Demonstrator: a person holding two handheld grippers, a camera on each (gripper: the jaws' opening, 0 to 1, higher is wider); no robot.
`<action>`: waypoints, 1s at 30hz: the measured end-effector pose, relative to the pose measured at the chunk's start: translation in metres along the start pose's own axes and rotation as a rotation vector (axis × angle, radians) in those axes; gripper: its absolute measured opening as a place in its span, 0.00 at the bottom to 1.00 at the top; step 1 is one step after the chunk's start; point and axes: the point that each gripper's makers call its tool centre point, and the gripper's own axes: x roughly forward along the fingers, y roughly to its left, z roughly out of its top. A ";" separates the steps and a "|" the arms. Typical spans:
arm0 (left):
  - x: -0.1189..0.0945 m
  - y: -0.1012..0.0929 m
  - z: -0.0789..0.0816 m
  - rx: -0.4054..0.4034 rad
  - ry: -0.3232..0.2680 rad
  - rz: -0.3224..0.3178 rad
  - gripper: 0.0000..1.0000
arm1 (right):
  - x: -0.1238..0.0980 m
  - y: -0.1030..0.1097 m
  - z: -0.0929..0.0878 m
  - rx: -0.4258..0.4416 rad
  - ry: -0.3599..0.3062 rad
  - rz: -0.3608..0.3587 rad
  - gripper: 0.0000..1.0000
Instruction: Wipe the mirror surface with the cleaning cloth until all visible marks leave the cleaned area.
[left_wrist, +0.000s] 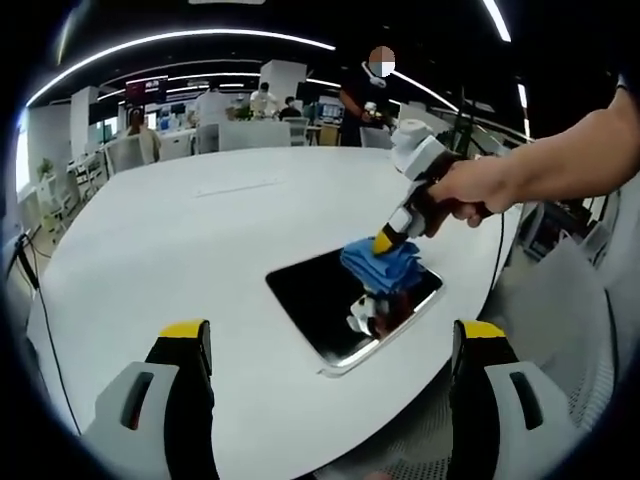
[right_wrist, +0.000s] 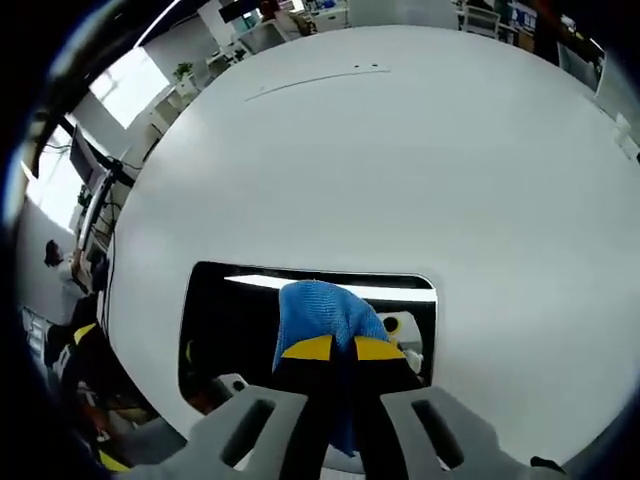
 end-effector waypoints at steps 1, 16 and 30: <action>0.000 0.000 0.000 -0.003 -0.001 0.003 0.99 | -0.001 0.000 -0.002 0.001 0.001 0.001 0.00; 0.001 0.003 -0.005 -0.011 0.004 0.011 0.99 | -0.010 0.005 -0.032 0.001 0.007 0.032 0.00; 0.002 0.005 0.001 0.024 -0.009 0.031 0.99 | -0.017 0.008 -0.056 0.027 0.017 0.058 0.00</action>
